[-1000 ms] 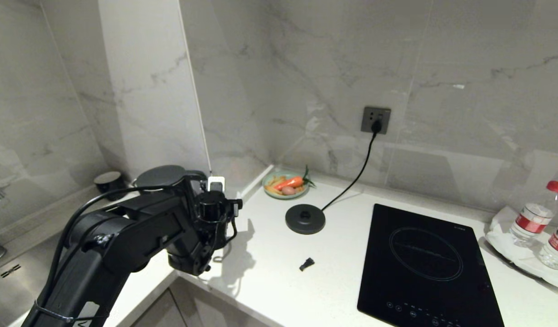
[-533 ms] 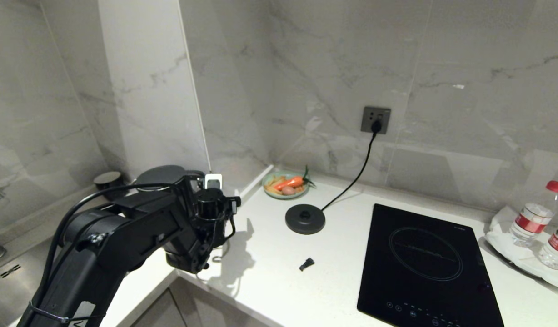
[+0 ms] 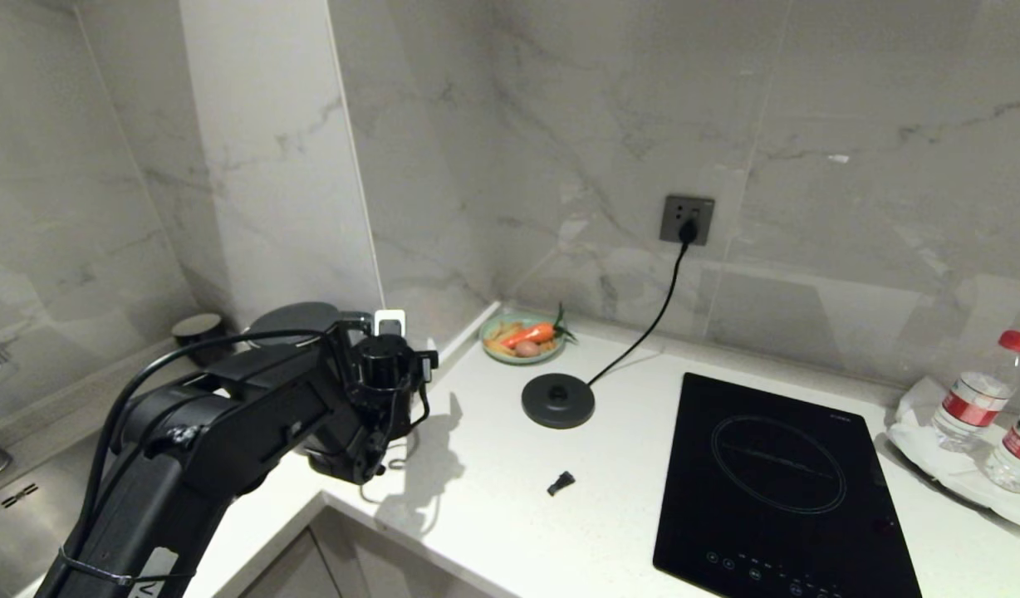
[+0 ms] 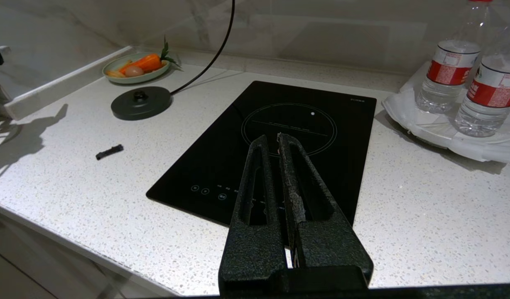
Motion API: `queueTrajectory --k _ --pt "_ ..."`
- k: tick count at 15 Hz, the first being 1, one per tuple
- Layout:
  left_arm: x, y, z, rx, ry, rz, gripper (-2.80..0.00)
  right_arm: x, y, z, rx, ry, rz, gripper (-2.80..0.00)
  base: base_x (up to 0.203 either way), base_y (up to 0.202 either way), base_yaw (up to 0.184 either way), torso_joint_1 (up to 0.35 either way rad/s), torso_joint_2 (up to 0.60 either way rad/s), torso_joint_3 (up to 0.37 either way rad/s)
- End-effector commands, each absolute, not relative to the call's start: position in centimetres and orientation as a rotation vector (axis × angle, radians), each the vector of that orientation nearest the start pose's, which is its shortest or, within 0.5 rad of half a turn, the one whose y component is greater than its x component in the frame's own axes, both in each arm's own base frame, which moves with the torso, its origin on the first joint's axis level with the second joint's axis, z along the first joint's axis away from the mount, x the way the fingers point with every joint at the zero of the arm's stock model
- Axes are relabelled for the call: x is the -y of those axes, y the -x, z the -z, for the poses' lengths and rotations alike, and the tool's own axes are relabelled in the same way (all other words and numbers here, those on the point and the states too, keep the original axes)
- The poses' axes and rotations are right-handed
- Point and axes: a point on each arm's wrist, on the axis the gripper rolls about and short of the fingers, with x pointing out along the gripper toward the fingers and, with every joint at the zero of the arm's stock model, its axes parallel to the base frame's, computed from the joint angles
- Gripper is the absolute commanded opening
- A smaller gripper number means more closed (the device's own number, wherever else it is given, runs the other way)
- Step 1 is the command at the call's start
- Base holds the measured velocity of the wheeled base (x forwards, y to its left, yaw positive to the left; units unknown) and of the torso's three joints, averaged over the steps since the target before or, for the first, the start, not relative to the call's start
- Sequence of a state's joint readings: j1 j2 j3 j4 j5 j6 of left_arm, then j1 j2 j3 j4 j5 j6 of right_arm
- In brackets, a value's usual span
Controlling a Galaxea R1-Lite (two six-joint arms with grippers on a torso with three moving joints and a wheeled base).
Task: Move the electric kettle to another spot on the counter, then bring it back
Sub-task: Grab the kettle
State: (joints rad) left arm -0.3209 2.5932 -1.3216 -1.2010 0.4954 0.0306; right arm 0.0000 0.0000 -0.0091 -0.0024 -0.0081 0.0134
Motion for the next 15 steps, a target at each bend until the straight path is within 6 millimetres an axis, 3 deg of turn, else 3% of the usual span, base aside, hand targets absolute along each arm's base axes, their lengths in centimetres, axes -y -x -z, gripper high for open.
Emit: queueTrajectory --k 1,15 --pt "14.39 -46.11 -0.55 -0.059 -0.055 -0.172 0.0 0.02 2.34 -7.84 0.011 -0.014 0.009 -2.8 0.0 0.0 0.0 0.0 0.0 0.0" --pt "13.56 -46.85 -0.31 -0.065 -0.058 -0.192 0.0 0.02 2.34 -7.84 0.011 -0.014 0.009 -2.8 0.0 0.0 0.0 0.0 0.0 0.0"
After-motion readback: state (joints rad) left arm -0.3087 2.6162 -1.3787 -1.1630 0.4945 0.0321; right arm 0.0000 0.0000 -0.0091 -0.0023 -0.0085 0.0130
